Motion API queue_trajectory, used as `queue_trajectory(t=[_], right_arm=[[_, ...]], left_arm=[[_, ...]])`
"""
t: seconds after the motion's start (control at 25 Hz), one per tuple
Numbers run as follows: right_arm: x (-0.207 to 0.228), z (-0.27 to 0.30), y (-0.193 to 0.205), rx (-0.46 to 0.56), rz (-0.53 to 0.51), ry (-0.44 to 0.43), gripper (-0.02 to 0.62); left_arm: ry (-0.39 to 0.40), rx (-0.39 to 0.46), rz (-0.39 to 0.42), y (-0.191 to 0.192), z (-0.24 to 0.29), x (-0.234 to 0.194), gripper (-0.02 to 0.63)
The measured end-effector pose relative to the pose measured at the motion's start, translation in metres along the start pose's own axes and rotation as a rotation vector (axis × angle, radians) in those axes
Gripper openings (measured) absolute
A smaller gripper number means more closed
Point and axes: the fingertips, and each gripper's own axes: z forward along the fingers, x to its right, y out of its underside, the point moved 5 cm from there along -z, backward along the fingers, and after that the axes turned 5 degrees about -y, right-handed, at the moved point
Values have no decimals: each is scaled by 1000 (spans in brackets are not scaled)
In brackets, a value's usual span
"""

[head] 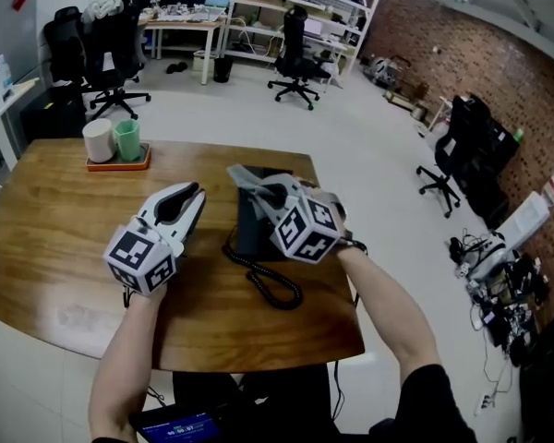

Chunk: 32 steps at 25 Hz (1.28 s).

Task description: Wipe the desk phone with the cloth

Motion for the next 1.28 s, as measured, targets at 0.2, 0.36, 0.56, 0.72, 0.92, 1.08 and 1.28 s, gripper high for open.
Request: queue_trajectory(t=[0.2,0.36,0.56,0.72,0.92,1.08,1.28], right_arm=[[-86,-39,-7,49,-154,-246,26],[-103,-64,-6,41,-229,-366,26],[19,-41,12,48,76,78,26],[64,-6,24,-6,189,179,26],[31,2,30,-50,104,81,26],[-15,-22,21,-34,-4,-52,26],[-84,-56,15,-35,-140,-254,26]], left_arm=[[-1,-5,-3,1,0,1,41],[0,-5,-3,0,0,2,41],[0,-1,-6,2,-1,-1,41],[-6,2,-10,4,-1,-2,41],[3,2,-6,1,-1,2,41],[3,2,-3,-2,0,3,41],[0,0,-5,-1,0,3,41]])
